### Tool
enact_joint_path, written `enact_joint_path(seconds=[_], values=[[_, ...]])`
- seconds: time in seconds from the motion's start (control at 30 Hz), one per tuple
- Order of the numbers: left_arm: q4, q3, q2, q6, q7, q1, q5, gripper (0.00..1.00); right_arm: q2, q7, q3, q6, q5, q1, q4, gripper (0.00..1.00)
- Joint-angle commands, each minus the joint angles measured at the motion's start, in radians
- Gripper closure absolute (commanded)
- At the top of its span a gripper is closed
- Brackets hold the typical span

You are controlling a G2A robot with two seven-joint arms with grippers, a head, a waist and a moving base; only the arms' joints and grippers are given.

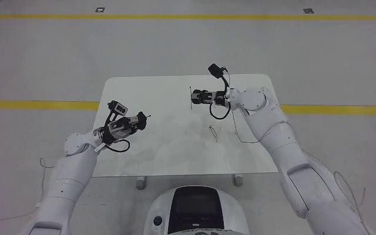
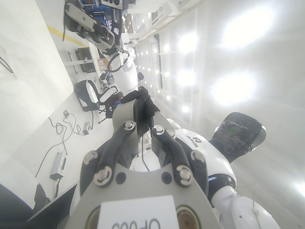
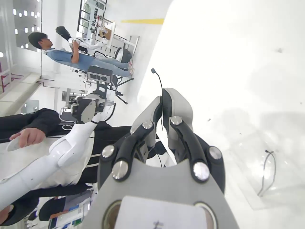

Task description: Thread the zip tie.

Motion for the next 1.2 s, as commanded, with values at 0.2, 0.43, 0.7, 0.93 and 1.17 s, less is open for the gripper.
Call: enact_joint_path(seconds=[0.2, 0.43, 0.7, 0.93, 1.17], values=[[-0.011, 0.005, -0.002, 0.013, 0.032, 0.006, -0.006, 1.00, 0.005, -0.077, 0.027, -0.003, 0.031, -0.032, -0.035, 1.00], [-0.066, 0.042, -0.020, 0.000, 0.204, 0.040, -0.005, 1.00, 0.033, -0.341, 0.098, -0.018, -0.027, -0.187, -0.249, 1.00], [-0.093, 0.098, -0.056, 0.000, 0.379, 0.020, 0.063, 1.00, 0.051, -0.544, 0.099, -0.018, -0.156, -0.341, -0.443, 1.00], [-0.089, 0.124, -0.075, 0.000, 0.428, 0.007, 0.096, 1.00, 0.053, -0.591, 0.087, -0.018, -0.188, -0.361, -0.467, 1.00], [-0.094, 0.129, -0.076, 0.006, 0.453, 0.014, 0.100, 1.00, 0.053, -0.602, 0.087, -0.018, -0.195, -0.365, -0.473, 1.00]])
